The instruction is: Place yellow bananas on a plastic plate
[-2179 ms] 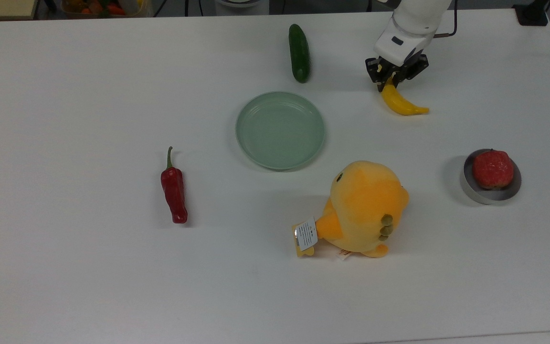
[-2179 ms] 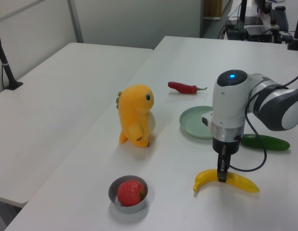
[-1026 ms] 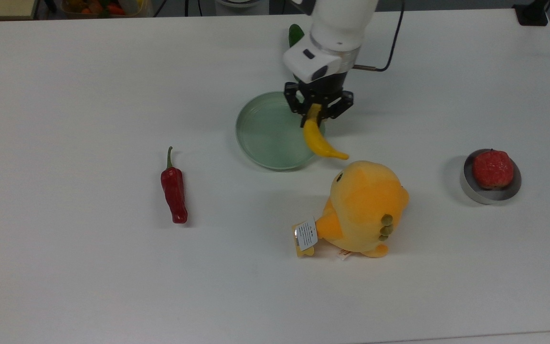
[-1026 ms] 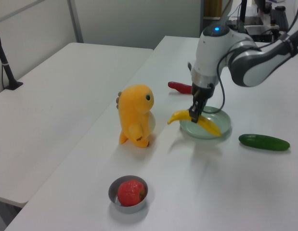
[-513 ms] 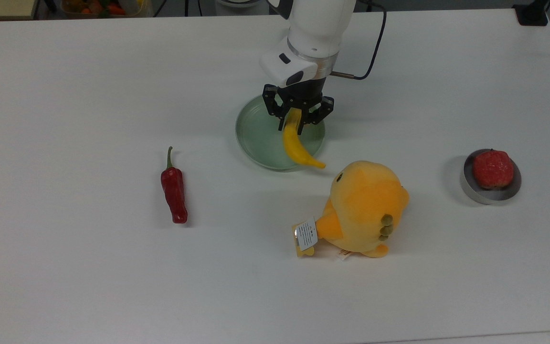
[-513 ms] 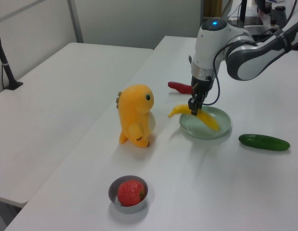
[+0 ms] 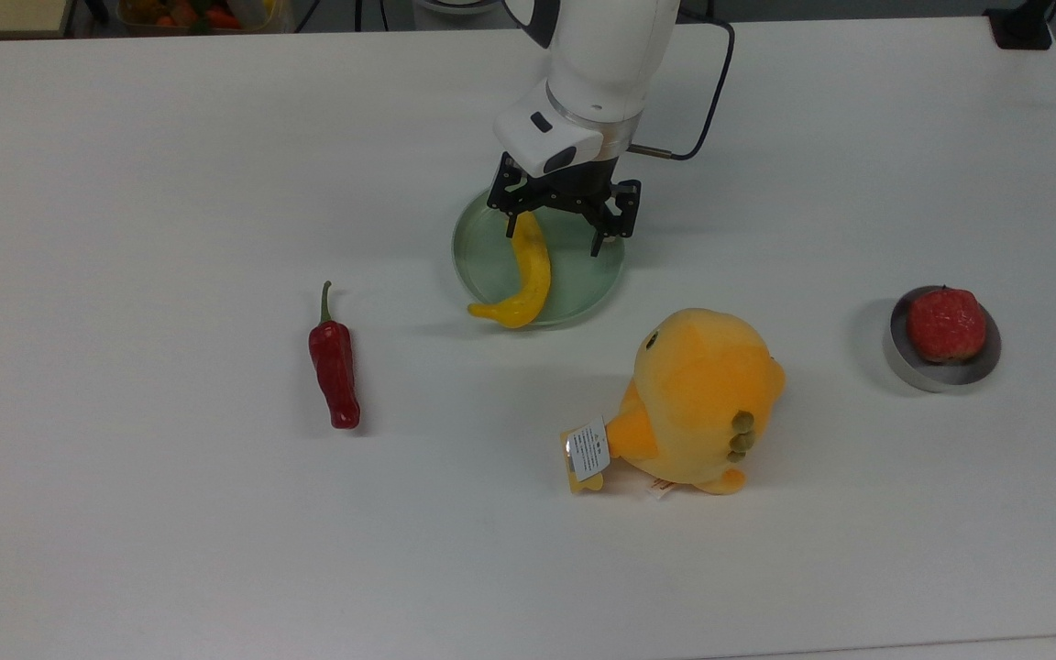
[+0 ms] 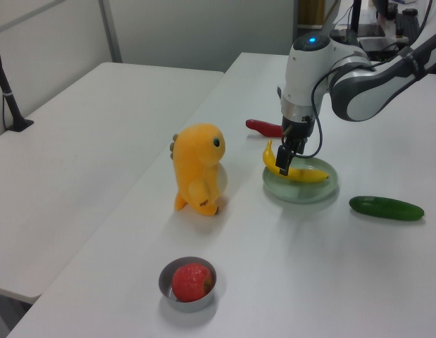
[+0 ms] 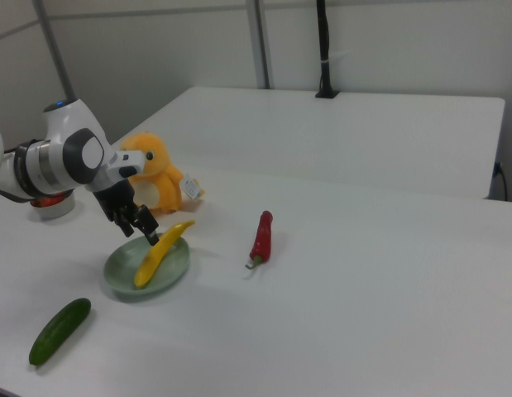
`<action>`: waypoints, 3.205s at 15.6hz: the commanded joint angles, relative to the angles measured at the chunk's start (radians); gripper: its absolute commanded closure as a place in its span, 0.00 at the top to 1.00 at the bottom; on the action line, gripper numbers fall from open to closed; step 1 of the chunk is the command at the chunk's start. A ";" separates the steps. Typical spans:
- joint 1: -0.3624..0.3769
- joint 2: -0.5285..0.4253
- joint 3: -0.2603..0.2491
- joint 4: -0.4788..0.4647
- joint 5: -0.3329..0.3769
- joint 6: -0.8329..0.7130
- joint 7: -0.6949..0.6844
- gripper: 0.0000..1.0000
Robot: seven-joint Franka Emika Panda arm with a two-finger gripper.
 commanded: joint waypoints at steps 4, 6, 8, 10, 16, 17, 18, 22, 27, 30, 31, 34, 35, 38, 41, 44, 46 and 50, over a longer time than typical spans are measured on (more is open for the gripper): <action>0.032 -0.064 0.005 0.005 0.010 -0.143 -0.014 1.00; 0.052 -0.094 0.008 0.005 0.014 -0.186 -0.014 1.00; 0.069 -0.133 0.009 0.005 0.052 -0.232 -0.016 1.00; 0.071 -0.174 0.009 0.003 0.109 -0.258 -0.057 1.00; 0.052 -0.286 0.009 0.003 0.289 -0.338 -0.252 1.00; 0.042 -0.288 0.009 0.003 0.298 -0.344 -0.258 1.00; 0.035 -0.286 0.009 0.005 0.299 -0.353 -0.263 1.00; -0.023 -0.283 -0.001 0.009 0.310 -0.341 -0.290 1.00; -0.090 -0.270 -0.009 0.025 0.359 -0.338 -0.322 1.00; -0.054 -0.259 -0.079 0.042 0.359 -0.341 -0.324 1.00; -0.032 -0.259 -0.107 0.042 0.359 -0.341 -0.325 1.00; 0.011 -0.253 -0.179 0.065 0.364 -0.346 -0.362 1.00; 0.009 -0.248 -0.179 0.069 0.364 -0.346 -0.362 1.00; 0.005 -0.246 -0.173 0.069 0.364 -0.346 -0.364 1.00; 0.000 -0.248 -0.161 0.068 0.364 -0.346 -0.364 1.00; -0.026 -0.248 -0.133 0.066 0.364 -0.344 -0.364 1.00; -0.029 -0.248 -0.119 0.065 0.364 -0.346 -0.364 1.00; -0.035 -0.248 -0.081 0.062 0.321 -0.347 -0.362 1.00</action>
